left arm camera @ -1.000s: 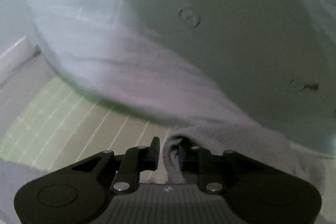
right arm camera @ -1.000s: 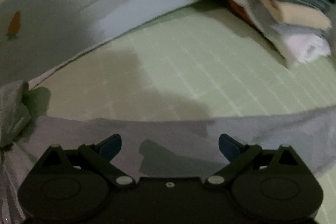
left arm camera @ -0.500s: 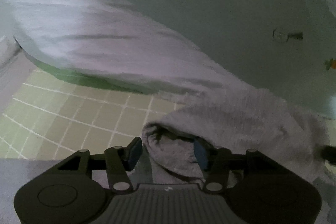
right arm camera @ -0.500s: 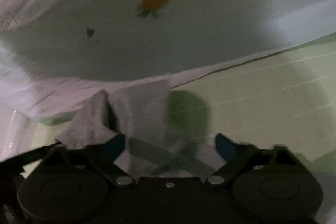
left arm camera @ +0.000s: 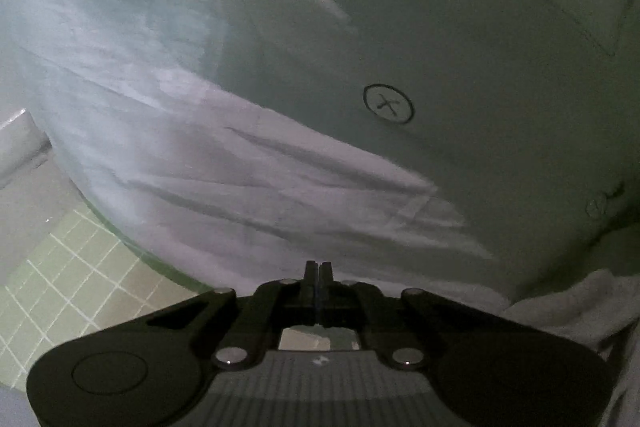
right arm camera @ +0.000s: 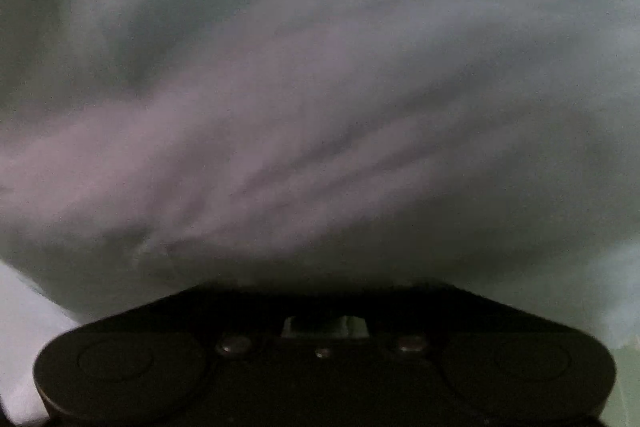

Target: Fold clothes

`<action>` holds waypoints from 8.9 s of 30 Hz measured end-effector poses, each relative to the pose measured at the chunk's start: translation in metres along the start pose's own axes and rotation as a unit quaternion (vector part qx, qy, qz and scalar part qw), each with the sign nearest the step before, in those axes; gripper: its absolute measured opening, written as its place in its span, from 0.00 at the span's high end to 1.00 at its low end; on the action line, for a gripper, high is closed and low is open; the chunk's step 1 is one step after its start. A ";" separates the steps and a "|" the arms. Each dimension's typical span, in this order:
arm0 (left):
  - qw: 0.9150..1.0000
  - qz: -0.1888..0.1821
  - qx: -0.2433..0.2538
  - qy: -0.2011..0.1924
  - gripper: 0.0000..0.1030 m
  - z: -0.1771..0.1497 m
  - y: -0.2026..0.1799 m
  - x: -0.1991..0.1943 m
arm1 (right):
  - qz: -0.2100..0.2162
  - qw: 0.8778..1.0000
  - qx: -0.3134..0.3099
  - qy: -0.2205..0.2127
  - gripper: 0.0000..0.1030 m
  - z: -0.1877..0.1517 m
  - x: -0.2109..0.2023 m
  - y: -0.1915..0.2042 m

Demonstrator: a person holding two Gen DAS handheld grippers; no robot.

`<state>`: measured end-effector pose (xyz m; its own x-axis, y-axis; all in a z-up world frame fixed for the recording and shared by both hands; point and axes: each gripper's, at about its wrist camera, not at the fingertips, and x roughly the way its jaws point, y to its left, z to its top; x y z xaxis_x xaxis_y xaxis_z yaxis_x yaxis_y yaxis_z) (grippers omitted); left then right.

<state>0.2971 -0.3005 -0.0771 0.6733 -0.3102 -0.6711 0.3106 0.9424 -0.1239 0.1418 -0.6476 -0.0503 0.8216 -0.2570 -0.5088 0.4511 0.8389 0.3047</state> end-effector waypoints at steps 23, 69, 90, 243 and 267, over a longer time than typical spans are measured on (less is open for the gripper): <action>0.993 -0.032 0.045 0.100 0.35 -0.094 -0.033 0.011 | -0.057 0.983 -0.075 0.159 0.52 -0.088 0.038 -0.008; 0.992 0.082 -0.055 0.080 0.11 -0.204 0.199 -0.241 | -0.123 0.972 -0.070 0.188 0.00 -0.307 -0.244 0.129; 0.970 0.180 -0.121 0.106 0.26 -0.152 0.388 -0.152 | -0.228 0.947 -0.004 0.227 0.00 -0.315 -0.197 0.178; 0.984 0.060 0.101 0.136 0.06 -0.174 0.029 -0.133 | -0.309 0.929 0.204 0.011 0.55 -0.185 -0.266 -0.125; 0.970 0.054 0.154 0.182 0.00 -0.184 0.010 -0.091 | -0.334 0.925 0.170 0.057 0.92 -0.203 -0.227 -0.146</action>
<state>0.1162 -0.2399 -0.1517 0.4491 -0.0933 -0.8886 0.4744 0.8677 0.1486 -0.1810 -0.6145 -0.1427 0.2855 -0.5950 -0.7513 0.9450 0.3055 0.1172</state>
